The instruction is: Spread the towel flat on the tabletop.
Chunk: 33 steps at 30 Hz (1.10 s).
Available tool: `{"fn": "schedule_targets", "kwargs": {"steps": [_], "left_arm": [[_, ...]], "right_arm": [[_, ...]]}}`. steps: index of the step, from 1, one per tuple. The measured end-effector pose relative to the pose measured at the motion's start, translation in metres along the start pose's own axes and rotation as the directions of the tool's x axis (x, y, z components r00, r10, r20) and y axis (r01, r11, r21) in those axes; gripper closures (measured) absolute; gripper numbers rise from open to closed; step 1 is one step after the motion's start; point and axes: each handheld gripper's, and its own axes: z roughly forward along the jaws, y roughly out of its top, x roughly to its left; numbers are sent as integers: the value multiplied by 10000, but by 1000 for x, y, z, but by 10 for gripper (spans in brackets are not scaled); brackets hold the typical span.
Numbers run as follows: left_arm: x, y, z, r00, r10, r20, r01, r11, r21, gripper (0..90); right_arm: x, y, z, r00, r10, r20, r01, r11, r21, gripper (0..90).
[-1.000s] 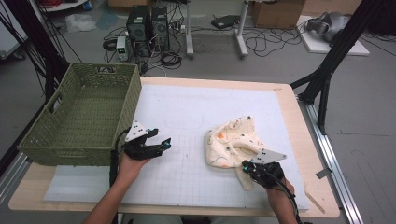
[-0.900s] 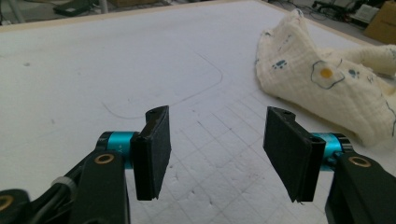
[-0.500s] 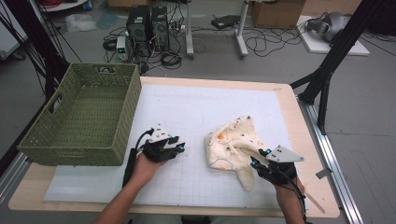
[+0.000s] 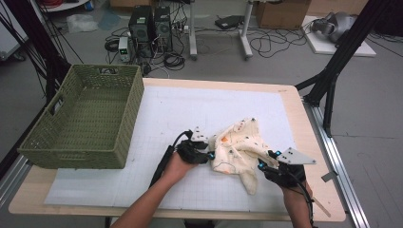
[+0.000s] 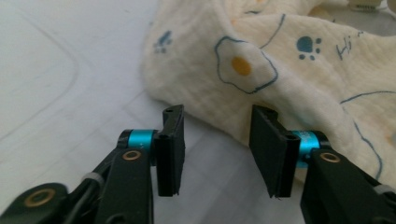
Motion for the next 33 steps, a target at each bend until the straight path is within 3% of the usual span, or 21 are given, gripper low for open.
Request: {"fn": "schedule_targets", "kwargs": {"steps": [7, 9, 11, 12, 14, 15, 19, 25, 28, 33], "left_arm": [[-20, 8, 15, 9963, 603, -604, -606, 9982, -30, 482], [-22, 7, 15, 9970, 701, -322, -705, 9974, -119, 572], [-25, 7, 15, 9920, 1262, 66, -1261, 9919, -126, 748], [-26, 7, 15, 9900, 1408, 18, -1408, 9900, -119, 838], [-23, 7, 13, 9928, 1198, 24, -1198, 9927, -106, 864], [-19, 6, 9, 9958, 908, -129, -909, 9958, -127, 869], [3, -5, -16, 9976, 313, -611, -341, 9984, -452, 870], [34, -26, -62, 9901, -187, -1393, 67, 9962, -864, 870], [47, -37, -86, 9822, -556, -1795, 328, 9913, -1278, 870], [52, -57, -108, 9769, -842, -1962, 611, 9908, -1209, 868]], "right_arm": [[1, -1, 2, 10000, 36, -60, -35, 10000, 86, 501], [1, -1, 2, 10000, 49, -72, -48, 9999, 89, 500], [1, 0, 3, 9999, 36, -102, -35, 10000, 93, 501], [2, 0, 3, 10000, 29, -92, -28, 9999, 100, 501], [2, 0, 2, 10000, 35, -84, -35, 10000, 76, 500], [2, 0, 1, 10000, 31, -66, -30, 10000, 56, 501], [0, -2, 0, 9999, 130, -7, -130, 9999, 24, 500], [2, -1, 3, 9998, 169, -65, -169, 9998, 129, 500], [4, 0, 6, 9998, 154, -91, -152, 9996, 218, 500], [12, 2, 16, 9994, -72, -346, 93, 9982, 600, 499]]}}
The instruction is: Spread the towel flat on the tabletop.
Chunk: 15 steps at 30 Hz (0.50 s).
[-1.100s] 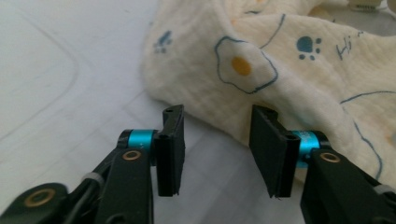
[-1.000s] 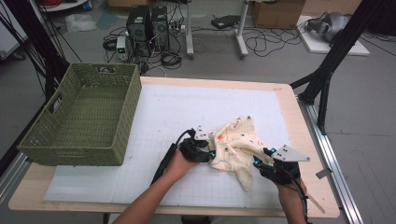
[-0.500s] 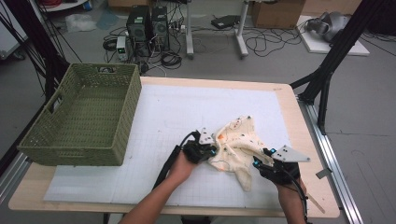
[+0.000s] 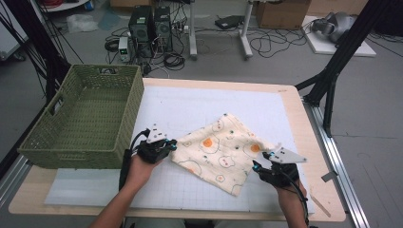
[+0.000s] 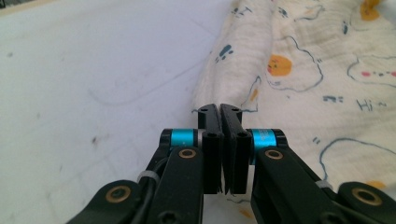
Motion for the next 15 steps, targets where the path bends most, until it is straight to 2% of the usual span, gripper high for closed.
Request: {"fn": "schedule_targets", "kwargs": {"steps": [2, 6, 10, 12, 14, 15], "left_arm": [[1, -7, -7, 9999, -109, 25, 109, 9999, 22, 867], [-4, -12, -17, 9999, -47, 143, 47, 10000, -13, 863], [-6, -13, -19, 9993, -138, 359, 143, 9998, -130, 855], [-7, -13, -18, 9982, -312, 514, 321, 9993, -177, 845], [-6, -15, -17, 9964, -456, 710, 469, 9988, -171, 819], [-6, -15, -16, 9967, -418, 695, 431, 9989, -178, 819]], "right_arm": [[3, 1, 6, 9999, -30, -101, 32, 9998, 181, 485], [13, 5, 23, 9979, 102, -647, -62, 9980, 621, 451], [24, 11, 40, 9915, -273, -1270, 395, 9947, 946, 481], [27, 11, 48, 9849, -321, -1703, 530, 9914, 1197, 598], [24, 9, 48, 9733, -82, -2295, 338, 9936, 1080, 733], [22, 8, 47, 9707, -125, -2398, 390, 9936, 1063, 815]]}}
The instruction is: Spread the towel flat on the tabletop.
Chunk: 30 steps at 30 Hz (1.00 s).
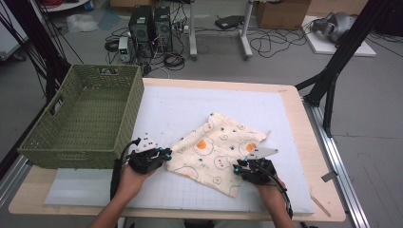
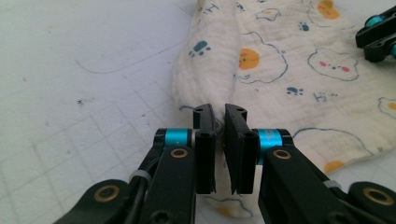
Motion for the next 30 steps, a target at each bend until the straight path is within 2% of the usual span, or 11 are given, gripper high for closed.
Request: {"fn": "schedule_targets", "kwargs": {"steps": [1, 4, 8, 11, 14, 16, 20, 24, 26, 28, 30], "left_arm": [[1, -1, 1, 10000, -79, -12, 79, 10000, -38, 808], [4, 0, -1, 9995, -274, -181, 271, 9995, -147, 688], [11, 3, -5, 9963, -693, -513, 659, 9957, -645, 477], [17, 5, -5, 9939, -921, -603, 874, 9931, -776, 462], [22, 9, -1, 9928, -1038, -602, 990, 9920, -786, 450], [24, 14, 5, 9921, -1080, -635, 1025, 9912, -838, 448], [26, 25, 22, 9938, -891, -667, 831, 9927, -876, 448], [29, 38, 40, 9865, -1613, -286, 1572, 9813, -1114, 443], [28, 44, 49, 9901, -1355, -378, 1313, 9866, -971, 445], [27, 49, 59, 9890, -1449, -288, 1414, 9851, -981, 445], [26, 53, 70, 9917, -1273, -185, 1257, 9896, -704, 445]], "right_arm": [[-1, -1, -2, 9999, -24, -118, 25, 10000, 95, 873], [-3, -3, -10, 9995, -322, -9, 322, 9983, 489, 884], [-9, -11, -30, 9912, -713, 1119, 570, 9904, 1263, 887], [-16, -23, -45, 9802, -606, 1885, 302, 9866, 1603, 886], [-21, -30, -54, 9733, -450, 2252, 37, 9836, 1806, 882], [-22, -30, -57, 9717, -203, 2354, -165, 9881, 1530, 830], [-22, -26, -59, 9739, 206, 2263, -321, 9984, 472, 656], [-21, -23, -58, 9678, 373, 2489, -367, 9993, -70, 535], [-21, -22, -60, 9654, 422, 2575, -369, 9990, -252, 523], [-22, -23, -61, 9646, 644, 2557, -531, 9973, -508, 510], [-24, -23, -62, 9652, 756, 2502, -602, 9958, -685, 498]]}}
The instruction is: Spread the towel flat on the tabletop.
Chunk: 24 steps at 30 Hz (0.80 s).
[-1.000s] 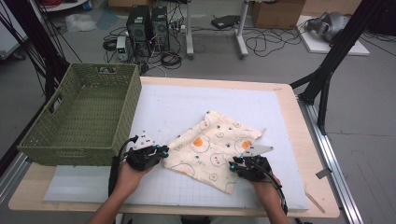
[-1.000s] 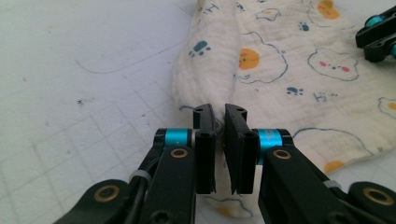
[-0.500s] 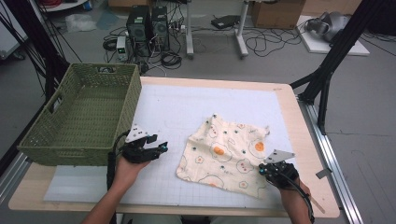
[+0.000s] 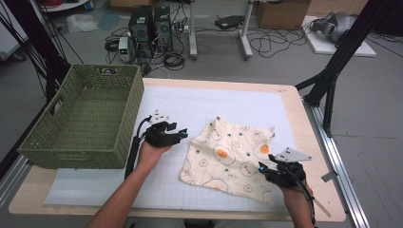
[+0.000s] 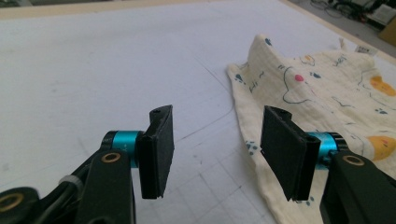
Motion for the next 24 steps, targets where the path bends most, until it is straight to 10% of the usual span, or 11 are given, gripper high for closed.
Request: {"fn": "schedule_targets", "kwargs": {"steps": [7, 13, 20, 24], "left_arm": [[-2, 8, 38, 9990, 262, 362, -286, 9972, 694, 385], [-13, 11, 63, 9966, 759, 312, -803, 9799, 1825, 390], [-31, 6, 73, 9798, 1996, 138, -1985, 9608, 1936, 547], [-32, 5, 70, 9795, 1916, 618, -2000, 9610, 1911, 862]], "right_arm": [[-4, 0, -2, 9992, 392, -22, -393, 9986, -357, 490], [-6, -1, -1, 9987, 508, 5, -507, 9979, -412, 457], [-5, -1, 0, 9987, 503, 45, -501, 9980, -391, 449], [-5, -1, 1, 9988, 496, 24, -495, 9980, -402, 453]]}}
